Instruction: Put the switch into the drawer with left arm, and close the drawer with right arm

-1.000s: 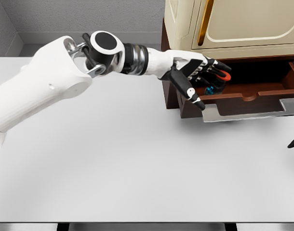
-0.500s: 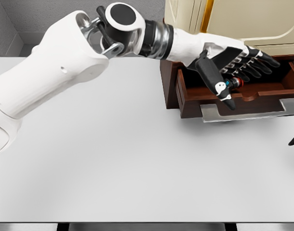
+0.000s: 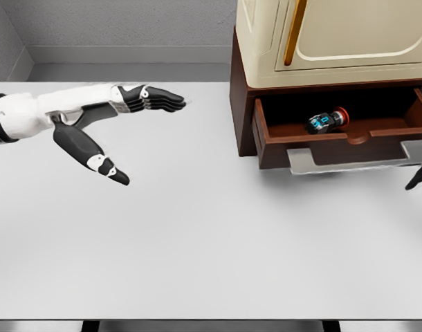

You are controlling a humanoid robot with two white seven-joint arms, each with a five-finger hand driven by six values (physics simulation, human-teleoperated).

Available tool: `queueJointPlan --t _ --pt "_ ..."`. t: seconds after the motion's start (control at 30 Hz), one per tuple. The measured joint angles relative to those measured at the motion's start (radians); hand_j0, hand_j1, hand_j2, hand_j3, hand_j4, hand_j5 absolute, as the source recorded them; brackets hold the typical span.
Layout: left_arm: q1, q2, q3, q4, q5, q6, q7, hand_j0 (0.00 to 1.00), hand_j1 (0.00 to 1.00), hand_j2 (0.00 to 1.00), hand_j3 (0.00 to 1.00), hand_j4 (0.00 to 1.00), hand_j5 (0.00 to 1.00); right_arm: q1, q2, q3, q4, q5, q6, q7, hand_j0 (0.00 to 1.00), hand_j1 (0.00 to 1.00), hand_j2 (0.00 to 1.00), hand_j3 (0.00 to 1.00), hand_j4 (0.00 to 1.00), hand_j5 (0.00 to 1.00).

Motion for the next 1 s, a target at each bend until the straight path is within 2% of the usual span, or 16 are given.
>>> queueJointPlan --t 0.23,0.37,0.5,0.73,1.0 --pt "0.006 0.030 -0.017 -0.002 -0.048 -0.079 0.000 1.00 1.00 1.00 1.00 1.00 1.00 -0.029 -0.009 0.036 -0.002 -0.019 0.005 0.026 0.49 0.49 0.49 0.49 0.49 0.49" --pt "0.009 0.034 -0.020 -0.002 -0.058 -0.096 0.000 1.00 1.00 1.00 1.00 1.00 1.00 -0.094 -0.011 0.061 -0.003 -0.017 0.005 0.032 0.49 0.49 0.49 0.49 0.49 0.49" --pt "0.020 0.035 -0.020 -0.002 -0.062 -0.111 0.000 1.00 1.00 1.00 1.00 1.00 1.00 -0.121 -0.012 0.095 -0.002 -0.013 0.007 0.031 0.45 0.45 0.45 0.45 0.45 0.45" --pt "0.020 0.042 -0.020 -0.003 -0.064 -0.126 0.000 1.00 1.00 1.00 1.00 1.00 1.00 -0.196 -0.013 0.143 0.005 -0.005 0.010 0.028 0.45 0.45 0.45 0.45 0.45 0.45" --pt "0.035 0.050 -0.021 -0.003 -0.064 -0.142 0.000 1.00 1.00 1.00 1.00 1.00 1.00 -0.199 -0.014 0.179 0.016 -0.075 0.073 0.003 0.45 0.45 0.45 0.45 0.45 0.45"
